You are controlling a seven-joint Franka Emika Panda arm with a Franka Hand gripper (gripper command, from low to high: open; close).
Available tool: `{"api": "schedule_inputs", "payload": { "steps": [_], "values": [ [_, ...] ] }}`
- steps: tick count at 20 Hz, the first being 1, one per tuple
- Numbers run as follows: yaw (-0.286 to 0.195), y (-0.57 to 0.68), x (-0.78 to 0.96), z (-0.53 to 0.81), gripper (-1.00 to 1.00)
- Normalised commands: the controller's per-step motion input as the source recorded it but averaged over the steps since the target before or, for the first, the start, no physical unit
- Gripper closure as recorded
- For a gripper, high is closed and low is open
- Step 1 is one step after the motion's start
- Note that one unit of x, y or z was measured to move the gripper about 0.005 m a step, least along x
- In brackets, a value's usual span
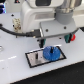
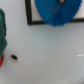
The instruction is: Insert the blue gear onto the right peg, followed by the red gear
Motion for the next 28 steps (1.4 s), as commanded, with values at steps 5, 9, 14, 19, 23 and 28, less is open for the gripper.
{"api": "schedule_inputs", "payload": {
  "steps": [5, 9, 14, 19, 23, 28],
  "values": [
    [0.000, 0.27, -0.65, 0.12, -1.00],
    [0.000, 0.12, -0.81, 0.00, -1.00],
    [0.000, 0.25, -0.45, -0.01, -1.00],
    [0.000, 0.13, 0.23, 0.03, -1.00],
    [0.000, 0.01, 0.28, 0.02, -1.00],
    [0.000, 0.06, 0.44, 0.05, -1.00]
  ]
}}
